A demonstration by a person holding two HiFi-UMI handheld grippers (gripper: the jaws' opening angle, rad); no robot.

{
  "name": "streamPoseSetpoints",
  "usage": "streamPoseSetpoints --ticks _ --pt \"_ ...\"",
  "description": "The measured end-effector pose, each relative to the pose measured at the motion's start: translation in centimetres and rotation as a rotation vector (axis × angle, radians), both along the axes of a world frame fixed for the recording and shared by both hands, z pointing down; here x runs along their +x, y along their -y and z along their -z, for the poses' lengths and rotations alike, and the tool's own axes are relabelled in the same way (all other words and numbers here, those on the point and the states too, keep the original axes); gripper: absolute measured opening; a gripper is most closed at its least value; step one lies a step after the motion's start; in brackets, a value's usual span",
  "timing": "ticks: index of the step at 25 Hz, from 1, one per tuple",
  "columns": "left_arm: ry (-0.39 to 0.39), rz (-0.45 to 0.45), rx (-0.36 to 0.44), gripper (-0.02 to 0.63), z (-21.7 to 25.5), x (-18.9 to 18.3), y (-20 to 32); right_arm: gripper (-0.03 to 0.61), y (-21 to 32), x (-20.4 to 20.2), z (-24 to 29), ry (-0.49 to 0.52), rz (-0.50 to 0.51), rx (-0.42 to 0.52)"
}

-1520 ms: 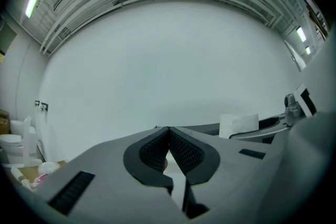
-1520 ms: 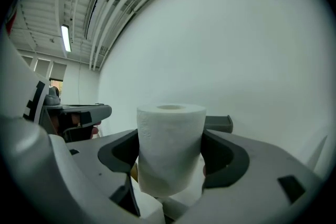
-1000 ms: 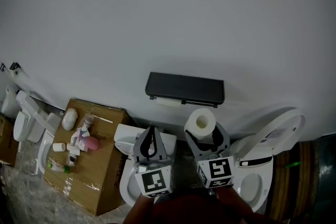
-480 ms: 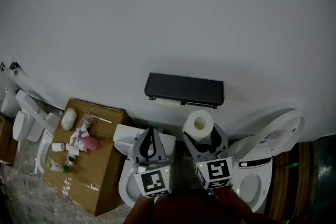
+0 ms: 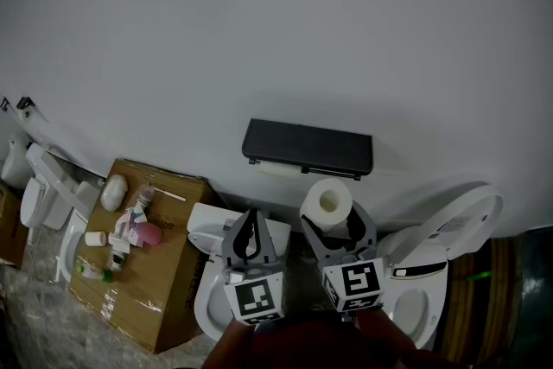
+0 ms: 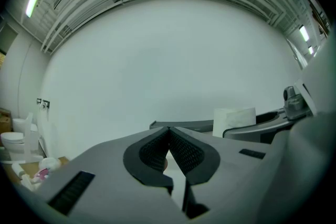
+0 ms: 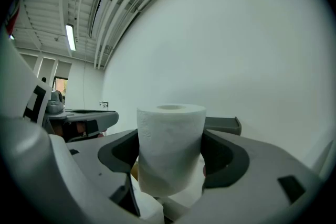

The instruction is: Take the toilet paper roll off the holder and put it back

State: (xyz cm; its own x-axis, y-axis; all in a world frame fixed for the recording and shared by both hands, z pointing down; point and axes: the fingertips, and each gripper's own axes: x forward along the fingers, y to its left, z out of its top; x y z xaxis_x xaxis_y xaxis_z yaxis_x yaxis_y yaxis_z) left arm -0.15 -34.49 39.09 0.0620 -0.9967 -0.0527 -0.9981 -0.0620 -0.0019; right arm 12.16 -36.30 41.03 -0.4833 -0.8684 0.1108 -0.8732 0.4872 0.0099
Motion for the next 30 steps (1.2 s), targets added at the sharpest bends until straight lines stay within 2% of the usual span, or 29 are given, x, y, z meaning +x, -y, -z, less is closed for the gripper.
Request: streamPoseSetpoints --ticks 11,19,30 --pt "-0.03 0.007 0.013 0.014 0.3 -0.3 0.3 0.356 1.9 -1.6 5.7 0.003 0.028 0.112" --pt "-0.007 0.024 0.003 0.014 -0.1 -1.2 0.9 0.356 4.3 -3.5 9.6 0.018 0.042 0.186" --pt "-0.026 0.048 0.002 0.014 -0.3 -2.5 0.8 0.356 10.3 -5.2 11.9 0.006 0.01 0.204"
